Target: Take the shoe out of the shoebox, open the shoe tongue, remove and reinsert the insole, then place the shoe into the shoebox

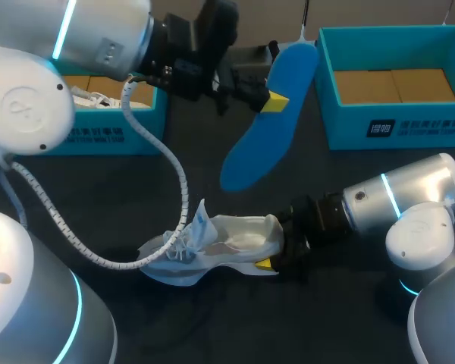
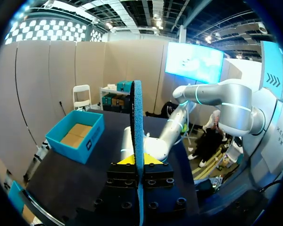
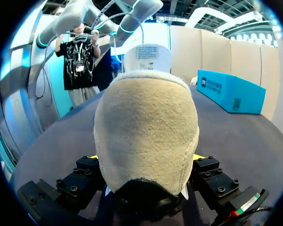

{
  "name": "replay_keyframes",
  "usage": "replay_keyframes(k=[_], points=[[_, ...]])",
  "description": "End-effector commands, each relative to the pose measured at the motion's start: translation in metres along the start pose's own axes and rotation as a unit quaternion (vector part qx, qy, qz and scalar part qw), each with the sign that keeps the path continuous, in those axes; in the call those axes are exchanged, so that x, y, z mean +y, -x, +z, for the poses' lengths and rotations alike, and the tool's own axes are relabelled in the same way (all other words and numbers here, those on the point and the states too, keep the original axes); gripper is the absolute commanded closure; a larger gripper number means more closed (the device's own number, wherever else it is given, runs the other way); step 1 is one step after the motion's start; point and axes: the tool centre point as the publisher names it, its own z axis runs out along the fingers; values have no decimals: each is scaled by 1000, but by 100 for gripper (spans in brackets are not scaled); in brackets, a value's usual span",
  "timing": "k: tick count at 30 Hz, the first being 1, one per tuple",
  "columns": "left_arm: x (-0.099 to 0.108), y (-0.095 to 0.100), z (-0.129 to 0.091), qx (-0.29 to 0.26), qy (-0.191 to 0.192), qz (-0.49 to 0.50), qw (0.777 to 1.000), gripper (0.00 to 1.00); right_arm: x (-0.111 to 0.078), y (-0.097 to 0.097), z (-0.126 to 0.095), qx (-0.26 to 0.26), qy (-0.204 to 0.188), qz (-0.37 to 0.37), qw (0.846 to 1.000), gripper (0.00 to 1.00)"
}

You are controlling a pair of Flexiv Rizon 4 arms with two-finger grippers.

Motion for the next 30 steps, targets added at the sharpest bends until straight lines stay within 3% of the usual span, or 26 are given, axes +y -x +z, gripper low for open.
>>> replay_keyframes(k=[1, 4, 10, 28, 30], points=[[-14, -1, -12, 6, -17, 18, 1000, 100, 2, -1, 1, 0, -3, 0, 1000, 100], [-36, -7, -24, 16, -40, 38, 998, 100, 2, -1, 1, 0, -3, 0, 1000, 100], [-73, -37, -55, 53, -87, 85, 991, 100, 2, -1, 1, 0, -3, 0, 1000, 100], [-73, -37, -55, 53, -87, 85, 991, 100, 2, -1, 1, 0, -3, 0, 1000, 100], [-76, -46, -67, 46, -95, 100, 989, 100, 2, -1, 1, 0, -3, 0, 1000, 100]])
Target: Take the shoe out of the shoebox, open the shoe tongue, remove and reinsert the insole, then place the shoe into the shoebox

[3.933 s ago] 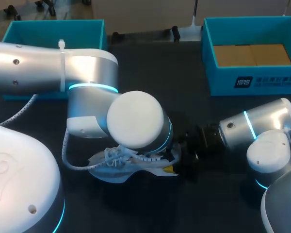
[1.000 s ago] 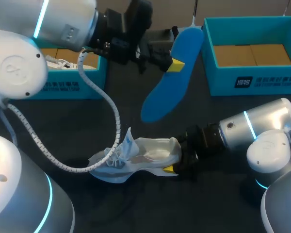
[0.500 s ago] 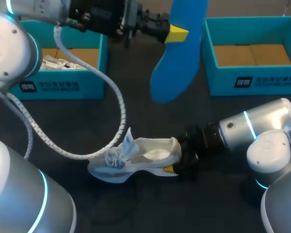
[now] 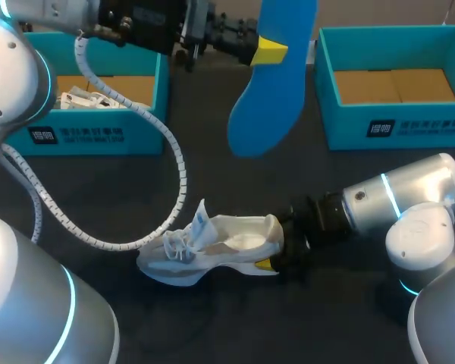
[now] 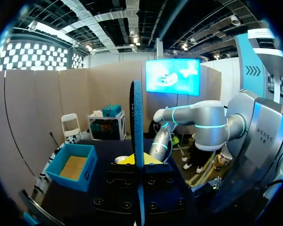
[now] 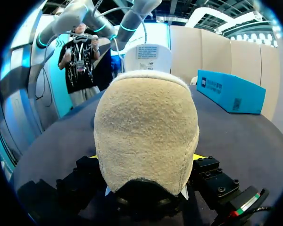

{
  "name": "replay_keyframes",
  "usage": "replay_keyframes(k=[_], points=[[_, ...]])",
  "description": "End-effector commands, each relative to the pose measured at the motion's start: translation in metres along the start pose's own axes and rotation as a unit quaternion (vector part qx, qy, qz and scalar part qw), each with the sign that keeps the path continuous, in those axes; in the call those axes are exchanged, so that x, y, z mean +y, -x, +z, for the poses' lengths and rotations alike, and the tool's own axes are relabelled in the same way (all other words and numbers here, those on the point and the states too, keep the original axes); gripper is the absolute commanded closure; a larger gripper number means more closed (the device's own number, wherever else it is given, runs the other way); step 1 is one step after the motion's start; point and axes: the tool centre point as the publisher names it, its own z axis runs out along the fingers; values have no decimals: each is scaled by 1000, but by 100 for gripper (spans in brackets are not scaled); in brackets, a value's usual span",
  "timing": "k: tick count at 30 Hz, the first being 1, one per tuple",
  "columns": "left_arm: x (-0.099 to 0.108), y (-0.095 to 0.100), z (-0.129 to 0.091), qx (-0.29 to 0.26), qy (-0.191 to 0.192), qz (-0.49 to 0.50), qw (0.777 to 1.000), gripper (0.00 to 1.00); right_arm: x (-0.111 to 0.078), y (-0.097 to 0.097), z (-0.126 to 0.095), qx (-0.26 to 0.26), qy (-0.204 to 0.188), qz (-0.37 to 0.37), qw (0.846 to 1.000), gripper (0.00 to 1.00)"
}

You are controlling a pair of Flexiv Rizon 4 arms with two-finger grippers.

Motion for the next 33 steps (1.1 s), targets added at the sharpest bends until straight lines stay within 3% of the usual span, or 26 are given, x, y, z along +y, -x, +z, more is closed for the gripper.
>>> replay_keyframes(k=[1, 6, 11, 13, 18, 26, 33], points=[[-11, -12, -19, -1, -19, 10, 1000, 100, 2, -1, 1, 0, -3, 0, 1000, 100], [-39, -18, -44, 6, -21, 4, 1000, 100, 2, -1, 1, 0, -3, 0, 1000, 100], [-47, -34, -59, 25, -28, 6, 999, 100, 2, -1, 1, 0, -3, 0, 1000, 100], [-47, -37, -64, 17, -36, 5, 999, 100, 2, -1, 1, 0, -3, 0, 1000, 100], [-39, -46, -76, 19, -98, -14, 995, 100, 2, -1, 1, 0, -3, 0, 1000, 100], [-27, -61, -78, 15, -130, -18, 991, 100, 2, -1, 1, 0, -3, 0, 1000, 100], [-30, -52, -82, 5, -150, -23, 988, 100, 2, -1, 1, 0, -3, 0, 1000, 100]])
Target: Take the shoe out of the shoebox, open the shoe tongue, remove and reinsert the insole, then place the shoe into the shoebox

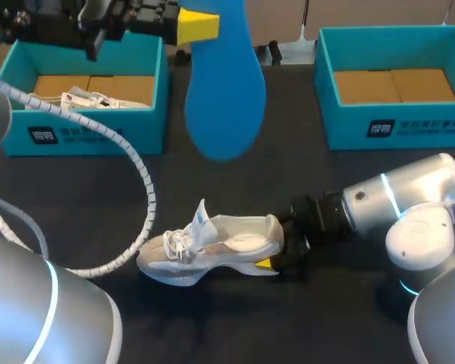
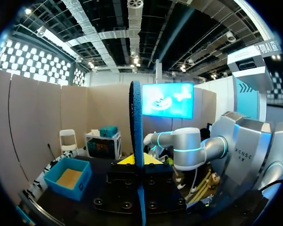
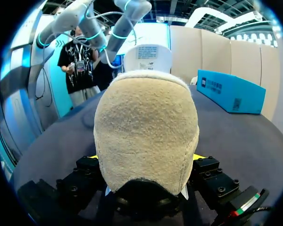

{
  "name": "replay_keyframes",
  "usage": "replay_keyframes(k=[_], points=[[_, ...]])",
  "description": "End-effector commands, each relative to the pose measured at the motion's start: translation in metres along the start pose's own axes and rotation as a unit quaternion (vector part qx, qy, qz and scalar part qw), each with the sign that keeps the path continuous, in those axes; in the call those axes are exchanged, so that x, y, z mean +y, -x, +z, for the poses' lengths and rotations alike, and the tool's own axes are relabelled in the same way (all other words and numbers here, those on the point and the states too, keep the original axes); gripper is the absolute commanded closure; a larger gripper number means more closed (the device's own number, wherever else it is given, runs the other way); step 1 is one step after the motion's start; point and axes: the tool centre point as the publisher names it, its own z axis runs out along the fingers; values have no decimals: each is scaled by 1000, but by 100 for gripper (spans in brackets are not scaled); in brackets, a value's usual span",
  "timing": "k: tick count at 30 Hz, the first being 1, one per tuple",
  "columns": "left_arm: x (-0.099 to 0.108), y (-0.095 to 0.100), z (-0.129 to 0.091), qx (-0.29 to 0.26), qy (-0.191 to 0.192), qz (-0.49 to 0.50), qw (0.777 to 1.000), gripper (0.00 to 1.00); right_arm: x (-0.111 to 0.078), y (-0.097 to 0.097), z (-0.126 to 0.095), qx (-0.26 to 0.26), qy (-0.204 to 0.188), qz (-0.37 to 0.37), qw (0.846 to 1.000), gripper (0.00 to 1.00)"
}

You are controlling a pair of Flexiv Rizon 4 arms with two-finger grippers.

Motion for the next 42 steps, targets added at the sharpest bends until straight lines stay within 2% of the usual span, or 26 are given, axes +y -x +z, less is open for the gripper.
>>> replay_keyframes(k=[1, 19, 21, 22, 23, 31, 33, 38, 42], points=[[8, 1, -1, -2, -37, -2, 999, 100, 2, -1, 1, 0, -3, 0, 1000, 100], [9, 1, -9, -3, -57, -6, 998, 100, 2, -1, 1, 0, -3, 0, 1000, 100], [9, 1, -9, -3, -57, -6, 998, 100, 3, -1, -3, -3, -15, -1, 1000, 76], [9, 1, -9, -3, -57, -6, 998, 100, 4, -1, -4, -4, -20, -1, 1000, 55], [9, 1, -9, -3, -57, -6, 998, 100, 5, -2, -6, -5, -23, 0, 1000, 0], [9, 1, -9, -3, -57, -6, 998, 100, 6, 2, -23, -16, -50, 2, 999, 0], [9, 1, -9, -3, -57, -6, 998, 100, 7, 4, -28, -14, -69, 2, 997, 0], [9, 1, -9, -3, -57, -6, 998, 100, 15, 7, -46, -11, -147, 17, 989, 0], [9, 1, -9, -3, -57, -6, 998, 100, 26, 11, -56, -3, -224, 30, 974, 0]])
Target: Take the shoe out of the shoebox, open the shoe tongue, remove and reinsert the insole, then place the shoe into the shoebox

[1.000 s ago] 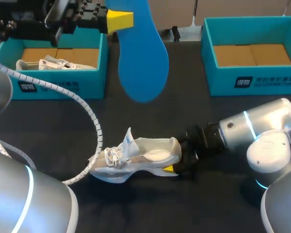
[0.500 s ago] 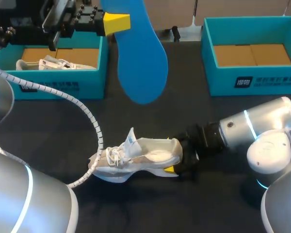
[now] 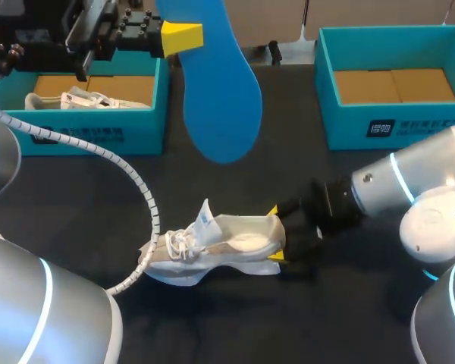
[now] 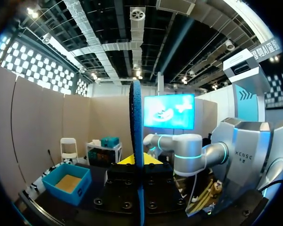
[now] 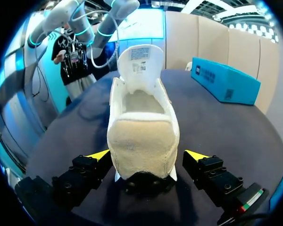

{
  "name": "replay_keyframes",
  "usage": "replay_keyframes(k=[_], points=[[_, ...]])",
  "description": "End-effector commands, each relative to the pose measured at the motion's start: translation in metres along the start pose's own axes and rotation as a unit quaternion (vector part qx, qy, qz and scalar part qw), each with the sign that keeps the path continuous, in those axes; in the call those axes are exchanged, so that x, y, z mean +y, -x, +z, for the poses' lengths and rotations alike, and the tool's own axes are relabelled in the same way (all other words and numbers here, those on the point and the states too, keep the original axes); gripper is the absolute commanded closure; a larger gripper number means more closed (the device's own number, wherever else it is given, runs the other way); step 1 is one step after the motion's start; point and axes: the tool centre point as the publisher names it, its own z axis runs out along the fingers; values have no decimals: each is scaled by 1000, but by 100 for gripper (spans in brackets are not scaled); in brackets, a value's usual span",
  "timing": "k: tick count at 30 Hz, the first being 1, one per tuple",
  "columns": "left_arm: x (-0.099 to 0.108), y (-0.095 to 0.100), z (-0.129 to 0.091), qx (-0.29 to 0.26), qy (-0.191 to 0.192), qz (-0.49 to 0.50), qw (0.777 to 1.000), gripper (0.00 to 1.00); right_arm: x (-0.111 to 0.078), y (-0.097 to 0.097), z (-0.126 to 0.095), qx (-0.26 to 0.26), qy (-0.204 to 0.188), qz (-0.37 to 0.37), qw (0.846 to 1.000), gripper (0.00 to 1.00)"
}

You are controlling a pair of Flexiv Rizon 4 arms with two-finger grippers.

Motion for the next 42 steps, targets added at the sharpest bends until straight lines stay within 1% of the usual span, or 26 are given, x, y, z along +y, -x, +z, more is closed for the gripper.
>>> replay_keyframes(k=[1, 2, 4, 6, 7, 9, 12, 13, 24, 25, 26, 29, 31, 32, 34, 36, 38, 42], points=[[0, 1, 1, 1, -1, 0, 1000, 100, 19, 4, -21, 12, -147, 8, 989, 0], [0, 1, 1, 1, -1, 0, 1000, 100, 23, 4, -24, 10, -170, 9, 985, 0], [0, 1, 1, 1, -1, 0, 1000, 100, 28, 4, -27, 8, -203, 9, 979, 0], [0, 1, 1, 1, -1, 0, 1000, 100, 32, 2, -30, 1, -218, 9, 976, 0], [0, 1, 1, 1, -1, 0, 1000, 100, 34, 1, -31, -1, -236, 10, 972, 0], [0, 1, 1, 1, -1, 0, 1000, 100, 36, -1, -32, -6, -259, 12, 966, 0], [0, 1, 1, 1, -1, 0, 1000, 100, 44, -6, -36, -25, -317, 17, 948, 0], [0, 1, 1, 1, -1, 0, 1000, 100, 46, -7, -38, -35, -350, 21, 936, 0], [0, 1, 1, 1, -1, 0, 1000, 100, 46, -7, -38, -35, -350, 21, 936, 0], [0, 1, 1, 1, -1, 0, 1000, 100, 52, -4, -35, -29, -381, 34, 923, 0], [0, 1, 1, 1, -1, 0, 1000, 100, 57, -2, -34, -32, -396, 39, 917, 0], [0, 1, 1, 1, -1, 0, 1000, 100, 70, 1, -31, -44, -420, 40, 906, 0], [0, 1, 1, 1, -1, 0, 1000, 100, 75, 3, -29, -45, -435, 41, 899, 0], [0, 1, 1, 1, -1, 0, 1000, 100, 76, 2, -28, -46, -438, 40, 897, 0], [0, 1, 1, 1, -1, 0, 1000, 100, 78, 2, -28, -44, -458, 50, 887, 0], [0, 1, 1, 1, -1, 0, 1000, 100, 79, 1, -28, -43, -486, 66, 871, 0], [0, 1, 1, 1, -1, 0, 1000, 100, 81, -1, -30, -41, -504, 69, 860, 0], [0, 1, 1, 1, -1, 0, 1000, 100, 81, -4, -34, -39, -520, 69, 850, 0]])
